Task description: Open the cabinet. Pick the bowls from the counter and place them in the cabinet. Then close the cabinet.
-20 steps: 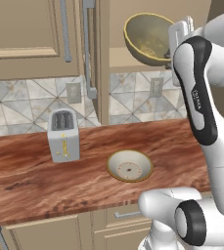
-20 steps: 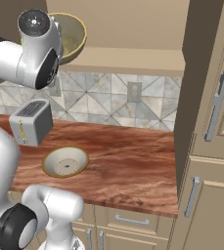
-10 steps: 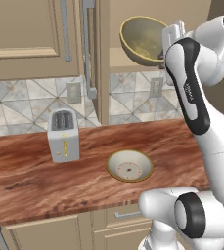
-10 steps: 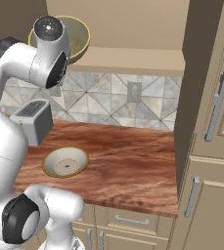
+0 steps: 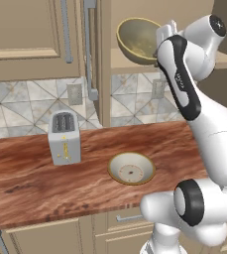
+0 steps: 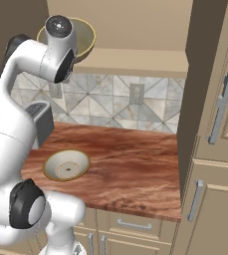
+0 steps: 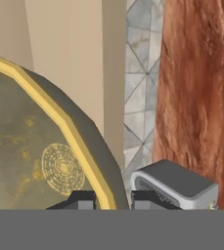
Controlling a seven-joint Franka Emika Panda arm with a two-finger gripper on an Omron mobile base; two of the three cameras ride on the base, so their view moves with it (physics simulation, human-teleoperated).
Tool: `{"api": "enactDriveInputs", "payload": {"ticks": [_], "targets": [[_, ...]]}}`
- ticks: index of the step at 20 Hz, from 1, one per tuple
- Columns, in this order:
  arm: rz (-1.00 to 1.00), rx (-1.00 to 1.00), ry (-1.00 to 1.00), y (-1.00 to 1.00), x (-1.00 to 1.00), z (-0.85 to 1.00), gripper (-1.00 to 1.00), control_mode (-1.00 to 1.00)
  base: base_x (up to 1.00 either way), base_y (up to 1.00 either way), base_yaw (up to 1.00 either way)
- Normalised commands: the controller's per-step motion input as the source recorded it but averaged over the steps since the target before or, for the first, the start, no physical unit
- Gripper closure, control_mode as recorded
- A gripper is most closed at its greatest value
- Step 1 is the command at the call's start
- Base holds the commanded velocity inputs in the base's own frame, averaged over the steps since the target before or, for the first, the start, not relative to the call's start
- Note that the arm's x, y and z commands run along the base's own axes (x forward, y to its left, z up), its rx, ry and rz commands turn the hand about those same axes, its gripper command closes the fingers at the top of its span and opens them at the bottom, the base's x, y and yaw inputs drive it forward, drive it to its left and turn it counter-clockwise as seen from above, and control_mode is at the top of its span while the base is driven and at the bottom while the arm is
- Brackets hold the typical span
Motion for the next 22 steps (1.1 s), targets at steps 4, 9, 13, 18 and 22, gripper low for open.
{"api": "enactDriveInputs", "payload": {"ticks": [4,9,13,18,22], "targets": [[0.0,0.0,0.03,0.13,0.43,0.0,1.0,-1.0,0.0,0.0,0.0],[0.0,0.0,0.0,0.04,0.3,0.0,1.0,-1.0,0.0,0.0,0.0],[0.0,0.0,0.0,0.0,0.13,0.0,1.0,-1.0,0.0,0.0,0.0],[0.0,0.0,0.0,0.0,0.0,0.0,1.0,-1.0,0.0,0.0,0.0],[0.0,0.0,0.01,0.0,0.0,0.0,1.0,-1.0,0.0,0.0,0.0]]}}
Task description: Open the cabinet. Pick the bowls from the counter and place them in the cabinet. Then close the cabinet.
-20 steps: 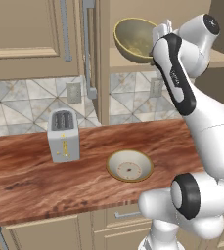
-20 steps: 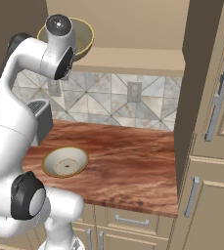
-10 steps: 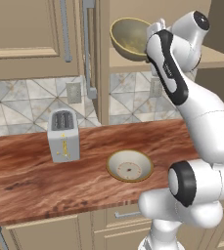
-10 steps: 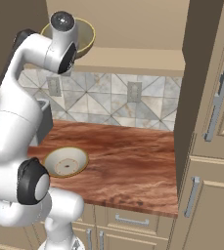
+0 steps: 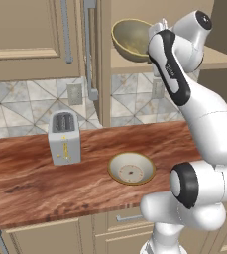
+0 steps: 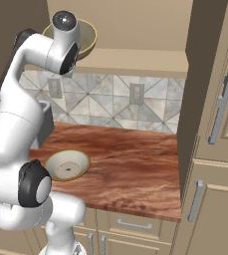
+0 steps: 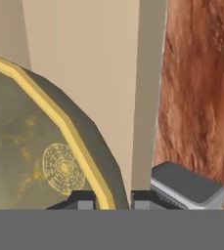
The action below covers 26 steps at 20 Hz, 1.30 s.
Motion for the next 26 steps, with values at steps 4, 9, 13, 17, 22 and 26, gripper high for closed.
{"api": "enactDriveInputs", "payload": {"ticks": [4,9,13,17,22,26], "targets": [[0.0,0.0,0.05,0.0,0.03,0.0,1.0,-1.0,0.0,0.0,0.0],[0.0,0.0,0.06,0.0,0.1,0.0,1.0,-1.0,0.0,0.0,0.0],[0.0,0.0,0.07,0.0,0.16,0.0,1.0,-1.0,0.0,0.0,0.0],[0.0,0.0,0.02,0.0,0.07,0.0,1.0,-1.0,0.0,0.0,0.0],[0.01,0.0,0.0,0.0,0.0,-0.19,-1.0,-1.0,0.0,0.0,0.0],[0.02,0.0,0.0,0.0,0.0,-0.07,-1.0,-1.0,0.0,0.0,0.0]]}}
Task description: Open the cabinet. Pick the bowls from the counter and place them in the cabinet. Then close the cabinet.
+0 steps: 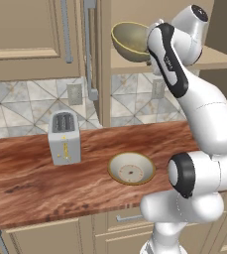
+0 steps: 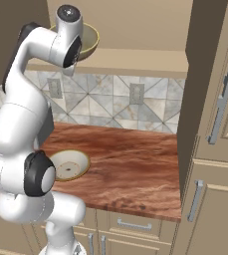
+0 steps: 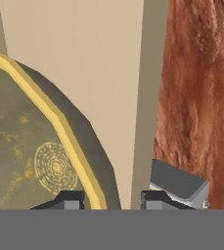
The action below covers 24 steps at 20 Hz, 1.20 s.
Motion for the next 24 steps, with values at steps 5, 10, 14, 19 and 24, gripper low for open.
{"api": "enactDriveInputs", "payload": {"ticks": [5,10,14,19,24], "targets": [[0.02,0.0,-0.02,0.05,0.01,0.0,-1.0,-1.0,0.0,0.0,0.0],[0.0,0.0,-0.1,0.06,-0.01,0.09,-1.0,-1.0,0.0,0.0,0.0],[0.0,0.01,-0.28,0.0,-0.24,0.22,-1.0,-1.0,0.0,0.0,0.0],[0.0,0.05,-0.33,-0.02,-0.41,0.12,-1.0,-1.0,0.0,0.0,0.0],[0.0,0.18,-0.47,-0.25,-0.97,0.0,-1.0,-1.0,0.0,0.0,0.0]]}}
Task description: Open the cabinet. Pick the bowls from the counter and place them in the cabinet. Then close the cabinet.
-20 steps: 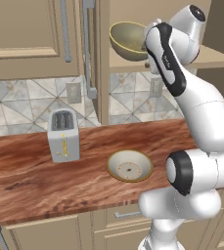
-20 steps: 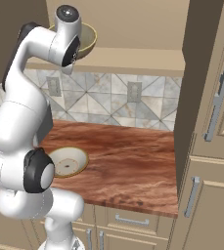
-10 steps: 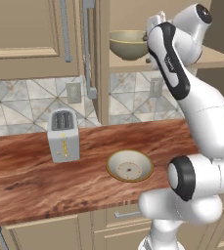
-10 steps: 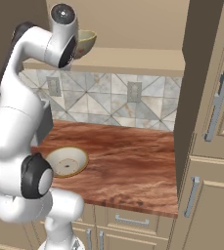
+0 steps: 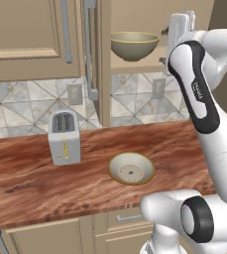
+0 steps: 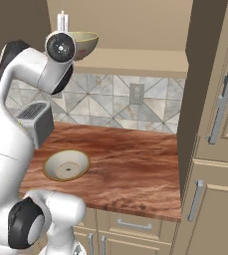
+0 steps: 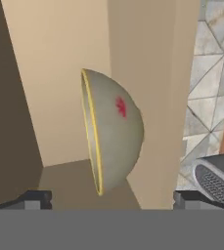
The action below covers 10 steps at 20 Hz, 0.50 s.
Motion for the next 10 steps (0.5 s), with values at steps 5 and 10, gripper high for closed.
{"api": "enactDriveInputs", "payload": {"ticks": [5,10], "targets": [[0.0,0.14,-0.24,-0.26,-0.94,0.34,-1.0,-1.0,0.0,0.0,0.0],[0.09,0.01,-0.01,-0.29,-0.91,0.12,-1.0,-1.0,0.0,0.0,0.0]]}}
